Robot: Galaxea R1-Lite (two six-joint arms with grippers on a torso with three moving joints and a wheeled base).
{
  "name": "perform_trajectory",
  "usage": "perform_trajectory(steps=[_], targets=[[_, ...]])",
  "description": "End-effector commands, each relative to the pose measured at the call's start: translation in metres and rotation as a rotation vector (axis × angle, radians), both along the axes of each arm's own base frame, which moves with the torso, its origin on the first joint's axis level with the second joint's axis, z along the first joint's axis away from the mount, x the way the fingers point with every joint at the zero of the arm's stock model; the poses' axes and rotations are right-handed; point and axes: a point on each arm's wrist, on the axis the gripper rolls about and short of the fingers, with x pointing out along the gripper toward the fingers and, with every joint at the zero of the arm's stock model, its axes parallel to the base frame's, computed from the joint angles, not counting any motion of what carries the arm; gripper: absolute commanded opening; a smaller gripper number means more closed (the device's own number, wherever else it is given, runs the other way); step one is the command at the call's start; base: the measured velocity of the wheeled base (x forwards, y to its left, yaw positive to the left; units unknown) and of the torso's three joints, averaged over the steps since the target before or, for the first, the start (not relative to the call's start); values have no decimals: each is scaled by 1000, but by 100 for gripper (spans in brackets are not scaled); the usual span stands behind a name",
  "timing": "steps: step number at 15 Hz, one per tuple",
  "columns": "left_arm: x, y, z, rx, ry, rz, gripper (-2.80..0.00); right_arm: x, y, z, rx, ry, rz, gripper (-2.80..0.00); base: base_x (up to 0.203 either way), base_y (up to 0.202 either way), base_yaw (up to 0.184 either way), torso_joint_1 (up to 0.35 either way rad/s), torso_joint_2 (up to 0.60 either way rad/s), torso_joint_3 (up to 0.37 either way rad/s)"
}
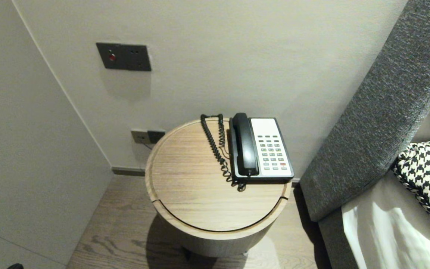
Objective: Open the nightstand drawer
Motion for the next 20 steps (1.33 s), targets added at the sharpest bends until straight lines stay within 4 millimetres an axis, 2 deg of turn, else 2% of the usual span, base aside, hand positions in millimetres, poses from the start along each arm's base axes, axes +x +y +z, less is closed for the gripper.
perform_trajectory(steps=[1, 8, 20], targets=[[-9, 0, -1, -4, -69, -7, -280, 3, 0, -11, 0, 41, 0, -280, 0, 0, 0, 0, 0, 0], [-27, 1, -17, -4, -89, 70, -280, 3, 0, -11, 0, 41, -1, -280, 0, 0, 0, 0, 0, 0], [-39, 2, -21, -34, -217, 122, -280, 3, 0, -11, 0, 41, 0, -280, 0, 0, 0, 0, 0, 0]])
